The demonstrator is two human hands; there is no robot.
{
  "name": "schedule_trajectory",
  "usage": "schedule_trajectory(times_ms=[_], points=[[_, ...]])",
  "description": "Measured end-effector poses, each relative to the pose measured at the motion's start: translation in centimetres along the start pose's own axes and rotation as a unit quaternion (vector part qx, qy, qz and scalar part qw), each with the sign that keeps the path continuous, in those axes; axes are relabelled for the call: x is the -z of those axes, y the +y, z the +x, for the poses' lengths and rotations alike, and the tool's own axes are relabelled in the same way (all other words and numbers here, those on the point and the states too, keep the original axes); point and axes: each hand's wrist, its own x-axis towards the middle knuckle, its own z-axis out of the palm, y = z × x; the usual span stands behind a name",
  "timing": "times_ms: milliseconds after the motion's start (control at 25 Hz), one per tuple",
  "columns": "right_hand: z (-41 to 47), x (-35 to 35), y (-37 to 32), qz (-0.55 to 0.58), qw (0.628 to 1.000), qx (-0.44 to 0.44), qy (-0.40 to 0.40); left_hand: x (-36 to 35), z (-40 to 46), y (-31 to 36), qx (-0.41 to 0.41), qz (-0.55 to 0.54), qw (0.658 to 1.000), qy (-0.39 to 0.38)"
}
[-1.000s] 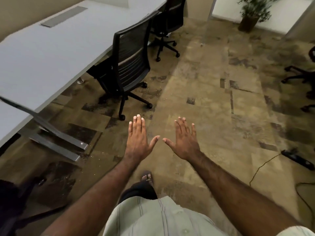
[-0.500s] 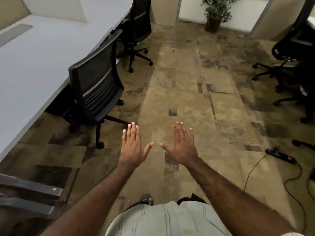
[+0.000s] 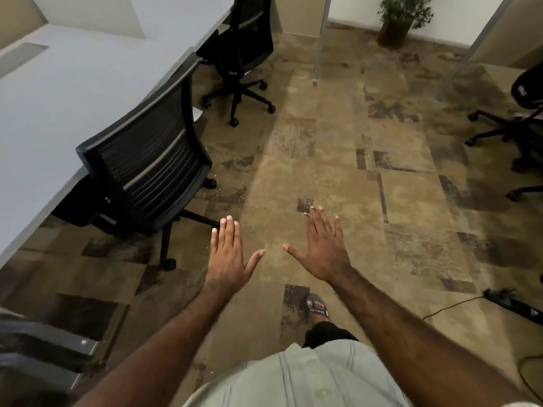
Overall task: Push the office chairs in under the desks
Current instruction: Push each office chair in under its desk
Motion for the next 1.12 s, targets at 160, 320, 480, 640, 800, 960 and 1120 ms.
schedule_trajectory(times_ms=[160,320,480,640,800,960,1120], points=[[6.0,2.4,4.8,-0.035,0.998,0.052,-0.018,0.9,5.6,4.2,0.034,-0.011,0.999,0.012],[11.1,4.7,9.6,-0.033,0.995,0.095,-0.016,1.7,10.5,8.1,0.084,-0.025,0.996,0.023],[16.4,6.2,13.4,-0.034,0.994,0.103,-0.028,2.2,15.1,10.6,0.107,-0.029,0.994,0.019],[21.3,6.0,14.2,-0.013,0.993,0.113,-0.025,2.4,19.1,11.0,0.121,-0.043,0.991,0.024],[28.0,5.3,12.2,0.007,0.989,0.145,-0.022,2.7,24.5,9.3,0.153,-0.070,0.984,0.058],[34.8,5.9,7.9,0.024,0.979,0.204,-0.005,3.7,29.4,5.7,0.195,-0.069,0.973,0.106],[41.2,7.6,2.7,0.042,0.962,0.270,-0.004,5.2,31.9,1.8,0.228,-0.045,0.962,0.140]])
